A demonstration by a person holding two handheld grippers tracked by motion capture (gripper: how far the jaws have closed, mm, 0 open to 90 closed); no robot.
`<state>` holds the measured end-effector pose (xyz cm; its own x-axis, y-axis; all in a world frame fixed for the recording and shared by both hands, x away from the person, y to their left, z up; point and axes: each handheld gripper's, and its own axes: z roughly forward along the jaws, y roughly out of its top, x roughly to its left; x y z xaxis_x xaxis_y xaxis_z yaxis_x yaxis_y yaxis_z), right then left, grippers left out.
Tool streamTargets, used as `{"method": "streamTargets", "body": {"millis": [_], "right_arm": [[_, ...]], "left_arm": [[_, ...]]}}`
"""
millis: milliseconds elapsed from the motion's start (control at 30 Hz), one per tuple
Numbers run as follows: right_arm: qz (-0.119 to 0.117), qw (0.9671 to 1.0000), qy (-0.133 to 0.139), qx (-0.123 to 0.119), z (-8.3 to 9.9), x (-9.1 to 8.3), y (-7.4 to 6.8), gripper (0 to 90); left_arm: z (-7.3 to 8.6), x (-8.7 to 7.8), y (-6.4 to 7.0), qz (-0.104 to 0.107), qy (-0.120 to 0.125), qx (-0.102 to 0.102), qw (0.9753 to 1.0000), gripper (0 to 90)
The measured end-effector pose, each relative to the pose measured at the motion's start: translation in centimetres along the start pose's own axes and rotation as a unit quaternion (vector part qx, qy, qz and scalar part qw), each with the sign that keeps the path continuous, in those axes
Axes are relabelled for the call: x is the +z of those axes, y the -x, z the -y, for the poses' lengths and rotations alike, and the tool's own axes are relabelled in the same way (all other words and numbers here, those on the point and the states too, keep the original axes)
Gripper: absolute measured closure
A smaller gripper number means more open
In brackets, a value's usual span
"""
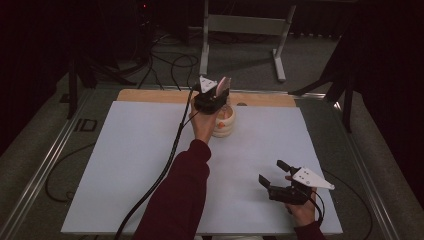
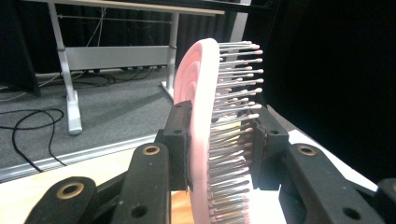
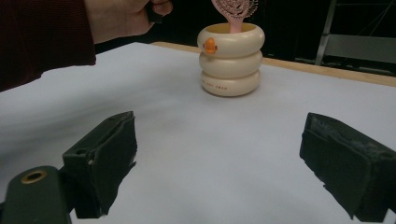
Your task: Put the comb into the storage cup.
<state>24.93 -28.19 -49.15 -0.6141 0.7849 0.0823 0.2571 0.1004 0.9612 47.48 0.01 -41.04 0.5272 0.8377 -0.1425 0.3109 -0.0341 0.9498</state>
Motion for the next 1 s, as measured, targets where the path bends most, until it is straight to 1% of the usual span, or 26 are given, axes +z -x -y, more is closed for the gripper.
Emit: {"method": "streamTargets", "body": {"millis": [667,900,1000], "right_arm": [[-0.001,1.0000,0.000,-0.001,0.02,0.04,-0.02,10.7],[-0.002,1.0000,0.000,-0.001,0.02,0.05,-0.04,10.8],[-0.002,1.0000,0.000,-0.001,0.01,0.06,-0.05,10.8]], "left_arm": [[0.45,0.06,0.20,0.003,-0.002,-0.003,1.0000,65.3],[0.49,-0.01,0.08,0.003,-0.002,-0.003,1.0000,65.3],[0.51,-0.03,0.00,0.003,-0.001,-0.008,1.0000,65.3]]}}
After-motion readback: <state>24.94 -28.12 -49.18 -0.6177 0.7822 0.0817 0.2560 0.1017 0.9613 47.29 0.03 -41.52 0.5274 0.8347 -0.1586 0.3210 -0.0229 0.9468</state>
